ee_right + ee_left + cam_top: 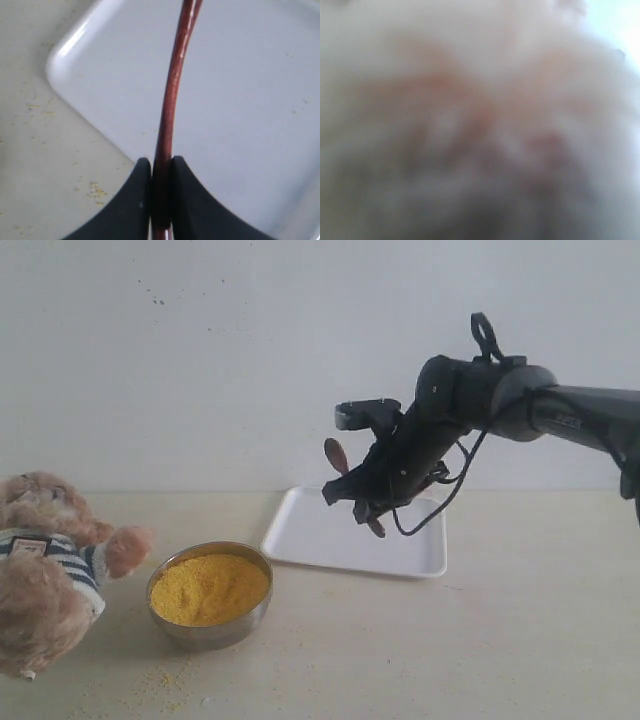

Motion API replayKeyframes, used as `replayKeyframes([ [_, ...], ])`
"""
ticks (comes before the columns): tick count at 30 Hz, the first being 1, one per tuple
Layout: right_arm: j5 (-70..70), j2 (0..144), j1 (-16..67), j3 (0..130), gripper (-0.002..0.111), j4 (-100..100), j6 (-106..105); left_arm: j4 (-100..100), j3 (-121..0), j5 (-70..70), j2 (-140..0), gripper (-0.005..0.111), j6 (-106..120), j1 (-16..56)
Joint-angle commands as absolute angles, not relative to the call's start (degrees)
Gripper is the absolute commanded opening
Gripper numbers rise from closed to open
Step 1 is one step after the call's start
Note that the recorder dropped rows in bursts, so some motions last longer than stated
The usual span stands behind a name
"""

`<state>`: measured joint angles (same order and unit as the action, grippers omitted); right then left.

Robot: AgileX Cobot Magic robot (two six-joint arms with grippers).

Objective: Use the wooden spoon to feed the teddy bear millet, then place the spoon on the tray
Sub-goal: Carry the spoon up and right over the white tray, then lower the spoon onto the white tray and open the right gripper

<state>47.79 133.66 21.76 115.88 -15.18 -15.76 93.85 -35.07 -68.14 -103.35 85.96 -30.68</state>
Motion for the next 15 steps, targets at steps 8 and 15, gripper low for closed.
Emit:
replayKeyframes([
  [8,38.1,139.2,19.5,116.6,0.0,-14.2,-16.0,93.1,-35.1,-70.0,-102.7,0.004,85.7,-30.6],
  [15,36.4,141.5,19.5,116.6,0.004,-12.9,-16.0,93.1,-35.1,-70.0,-102.7,0.004,85.7,-30.6],
])
